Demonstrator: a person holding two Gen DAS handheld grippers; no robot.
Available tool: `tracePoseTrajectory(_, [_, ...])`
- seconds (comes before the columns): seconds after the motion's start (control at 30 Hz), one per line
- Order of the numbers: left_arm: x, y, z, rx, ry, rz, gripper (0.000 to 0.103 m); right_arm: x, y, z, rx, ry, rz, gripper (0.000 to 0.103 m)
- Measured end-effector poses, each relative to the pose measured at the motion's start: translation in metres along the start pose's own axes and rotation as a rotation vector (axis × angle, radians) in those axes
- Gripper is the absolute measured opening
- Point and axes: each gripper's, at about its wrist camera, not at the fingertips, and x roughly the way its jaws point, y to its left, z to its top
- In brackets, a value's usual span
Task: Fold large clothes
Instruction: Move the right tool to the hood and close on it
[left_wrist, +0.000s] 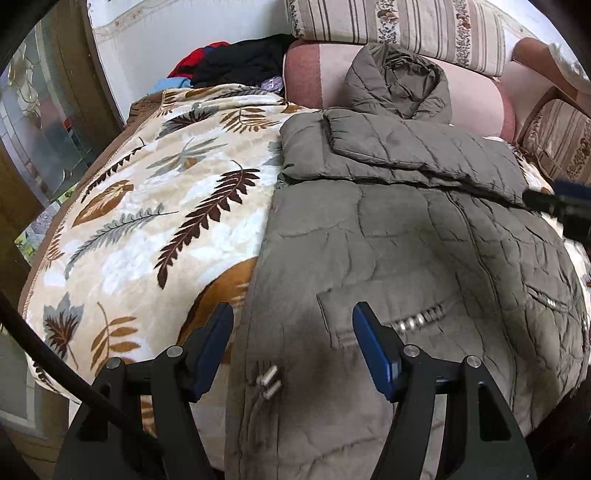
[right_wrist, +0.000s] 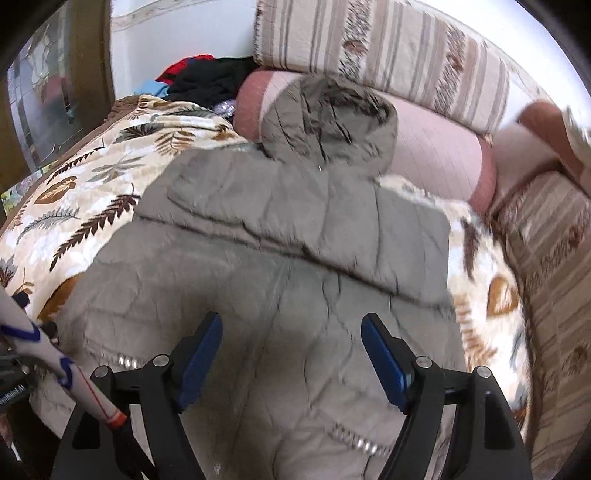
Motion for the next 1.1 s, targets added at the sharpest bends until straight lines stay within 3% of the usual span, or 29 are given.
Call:
tracePoseTrajectory(0.17, [0.023, 0.001, 0.026, -0.031, -0.034, 0.006, 0.066, 0.024, -0.001, 0.057, -0.004, 0.003, 0.02, 0.082])
tracePoseTrajectory(0.33, [0.053, -0.004, 0.053, -0.053, -0.074, -0.028, 0.066, 0.066, -0.02, 0.124, 0.039, 0.019, -0.023, 0.082])
tracePoseTrajectory(0.57, [0.088, -0.005, 0.057, -0.013, -0.126, -0.068, 0.067, 0.134, -0.072, 0.25, 0.247, 0.048, -0.035, 0.082])
tracePoseTrajectory(0.73, [0.108, 0.004, 0.055, -0.041, -0.076, -0.175, 0.067, 0.176, -0.096, 0.326, 0.425, 0.014, 0.039, 0.09])
tracePoseTrajectory(0.9, [0.114, 0.01, 0.054, -0.066, -0.049, -0.224, 0.068, 0.231, -0.113, 0.363, 0.633, 0.012, 0.111, 0.092])
tracePoseTrajectory(1.1, [0.121, 0.004, 0.052, -0.035, -0.03, -0.218, 0.073, 0.286, -0.113, 0.376, 0.683, 0.064, 0.058, 0.091])
